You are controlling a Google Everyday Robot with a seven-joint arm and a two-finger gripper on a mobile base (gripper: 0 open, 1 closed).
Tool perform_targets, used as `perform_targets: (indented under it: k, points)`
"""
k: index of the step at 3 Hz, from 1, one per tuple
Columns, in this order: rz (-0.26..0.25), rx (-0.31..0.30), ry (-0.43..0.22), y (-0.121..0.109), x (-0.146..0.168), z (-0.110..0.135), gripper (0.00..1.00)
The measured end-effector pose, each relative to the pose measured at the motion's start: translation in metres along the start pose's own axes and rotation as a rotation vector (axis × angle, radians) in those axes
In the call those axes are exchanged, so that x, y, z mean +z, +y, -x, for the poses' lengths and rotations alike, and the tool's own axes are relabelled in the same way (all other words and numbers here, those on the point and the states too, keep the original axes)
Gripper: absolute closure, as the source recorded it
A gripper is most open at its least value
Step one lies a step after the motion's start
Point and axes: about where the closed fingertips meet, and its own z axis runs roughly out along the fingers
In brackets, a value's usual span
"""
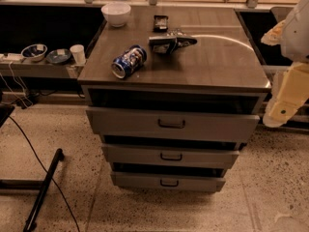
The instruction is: Open bottom drawer
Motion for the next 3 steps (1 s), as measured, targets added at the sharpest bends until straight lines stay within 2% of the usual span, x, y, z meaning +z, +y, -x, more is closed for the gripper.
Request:
perform_targets:
  k: [1,2,3]
  points:
    - [0.004,-0.005,-0.004,0.002,0.004,-0.001,0.00]
    - [0.051,-0.081,-0.043,0.022,0.044,-0.014,0.00]
    - [0.050,-0.081,-0.043,0.022,0.044,-0.014,0.00]
